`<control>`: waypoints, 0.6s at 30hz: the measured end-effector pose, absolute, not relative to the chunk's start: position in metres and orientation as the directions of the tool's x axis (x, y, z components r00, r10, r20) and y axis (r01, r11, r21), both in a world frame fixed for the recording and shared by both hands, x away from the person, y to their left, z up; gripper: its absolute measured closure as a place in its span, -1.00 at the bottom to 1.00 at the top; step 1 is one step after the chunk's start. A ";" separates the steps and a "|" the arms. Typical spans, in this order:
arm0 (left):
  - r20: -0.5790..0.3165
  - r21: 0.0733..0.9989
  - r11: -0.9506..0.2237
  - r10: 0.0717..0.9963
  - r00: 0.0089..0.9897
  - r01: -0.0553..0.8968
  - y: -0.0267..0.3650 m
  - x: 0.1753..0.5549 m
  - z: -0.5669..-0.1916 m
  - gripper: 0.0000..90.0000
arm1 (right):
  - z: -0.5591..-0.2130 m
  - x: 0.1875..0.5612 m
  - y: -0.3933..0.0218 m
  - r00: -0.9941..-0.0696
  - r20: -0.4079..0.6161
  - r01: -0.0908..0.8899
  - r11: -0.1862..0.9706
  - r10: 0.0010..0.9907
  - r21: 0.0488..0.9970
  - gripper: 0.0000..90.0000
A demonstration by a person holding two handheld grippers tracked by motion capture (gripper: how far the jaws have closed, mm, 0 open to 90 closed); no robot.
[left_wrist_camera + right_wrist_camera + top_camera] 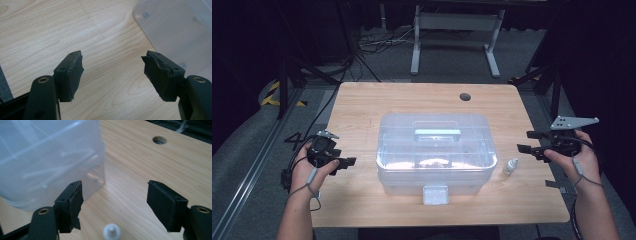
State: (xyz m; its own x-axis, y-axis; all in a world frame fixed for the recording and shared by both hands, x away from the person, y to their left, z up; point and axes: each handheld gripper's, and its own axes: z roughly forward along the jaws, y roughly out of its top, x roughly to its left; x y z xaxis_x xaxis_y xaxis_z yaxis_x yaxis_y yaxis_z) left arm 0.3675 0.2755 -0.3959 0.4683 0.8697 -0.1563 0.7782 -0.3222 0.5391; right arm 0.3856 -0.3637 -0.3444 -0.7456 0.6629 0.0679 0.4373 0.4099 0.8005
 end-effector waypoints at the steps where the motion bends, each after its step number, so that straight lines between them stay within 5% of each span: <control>1: -0.154 0.542 -0.321 0.871 0.467 0.777 0.276 0.367 -0.395 -0.30 | -0.342 0.387 -0.359 -0.760 0.066 0.424 0.416 0.646 0.805 -0.36; 18: -0.152 0.566 -0.313 0.869 0.470 0.762 0.282 0.366 -0.391 -0.32 | -0.303 0.398 -0.301 -0.837 0.013 0.355 0.525 0.547 0.774 -0.38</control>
State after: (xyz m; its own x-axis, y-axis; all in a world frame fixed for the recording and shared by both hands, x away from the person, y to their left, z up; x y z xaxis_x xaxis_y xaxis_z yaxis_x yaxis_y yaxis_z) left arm 0.3660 0.2822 -0.3911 0.4703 0.8693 -0.1522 0.7623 -0.3133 0.5663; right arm 0.3978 -0.3008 -0.3032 -0.8370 0.5471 0.0129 0.3549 0.5248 0.7737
